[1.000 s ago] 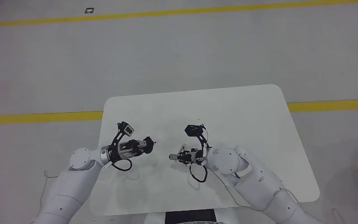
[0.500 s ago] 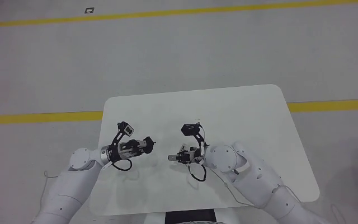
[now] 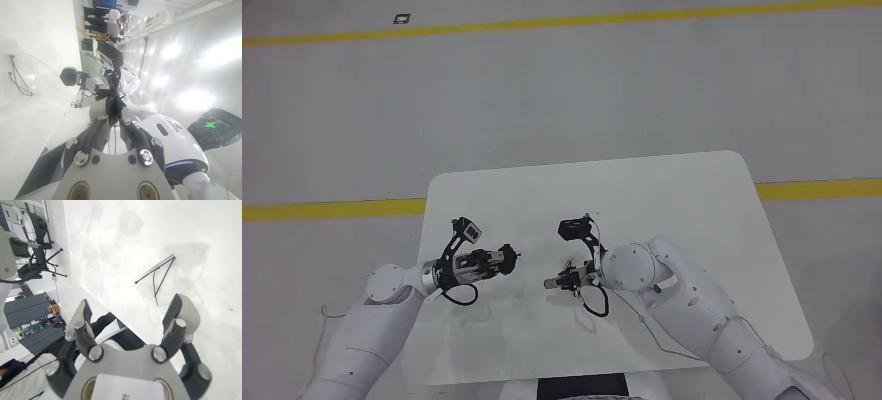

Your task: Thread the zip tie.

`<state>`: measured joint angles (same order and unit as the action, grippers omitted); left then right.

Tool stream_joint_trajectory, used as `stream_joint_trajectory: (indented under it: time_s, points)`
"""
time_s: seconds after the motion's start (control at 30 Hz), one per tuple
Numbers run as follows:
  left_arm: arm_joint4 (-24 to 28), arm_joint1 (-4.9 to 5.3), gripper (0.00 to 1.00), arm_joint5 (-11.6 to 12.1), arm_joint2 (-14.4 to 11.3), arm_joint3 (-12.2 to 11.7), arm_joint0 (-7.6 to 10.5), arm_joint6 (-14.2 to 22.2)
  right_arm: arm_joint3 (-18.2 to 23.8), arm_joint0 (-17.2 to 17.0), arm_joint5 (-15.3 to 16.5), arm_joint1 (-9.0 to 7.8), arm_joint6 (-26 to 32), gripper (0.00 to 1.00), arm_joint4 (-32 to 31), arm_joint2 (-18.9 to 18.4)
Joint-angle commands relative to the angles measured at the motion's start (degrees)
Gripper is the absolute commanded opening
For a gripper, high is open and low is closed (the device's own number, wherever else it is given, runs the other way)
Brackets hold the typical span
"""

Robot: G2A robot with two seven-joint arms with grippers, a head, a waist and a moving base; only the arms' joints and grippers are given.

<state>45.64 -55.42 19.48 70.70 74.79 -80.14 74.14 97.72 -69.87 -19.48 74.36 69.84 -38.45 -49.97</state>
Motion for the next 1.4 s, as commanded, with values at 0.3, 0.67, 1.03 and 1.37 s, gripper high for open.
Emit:
stream_joint_trajectory:
  time_s: [0.3, 0.67, 1.03, 1.37]
  points:
    - [0.0, 0.00, 0.00, 0.0, 0.0, 0.0, 0.00, 0.0, -1.1, 0.7, 0.0, 1.23, 1.8, 1.00, -1.9, -0.1]
    - [0.0, 0.00, 0.00, 0.0, 0.0, 0.0, 0.00, 0.0, -5.2, 3.0, 0.0, 2.27, 2.0, 1.00, -3.8, 2.8]
    - [0.0, 0.00, 0.00, 0.0, 0.0, 0.0, 0.00, 0.0, -7.3, 2.7, 0.0, 4.30, 3.8, 0.33, -8.5, 1.6]
    - [0.0, 0.00, 0.00, 0.0, 0.0, 0.0, 0.00, 0.0, -8.4, 1.0, 0.0, 6.27, 7.8, 0.26, -14.2, 0.3]
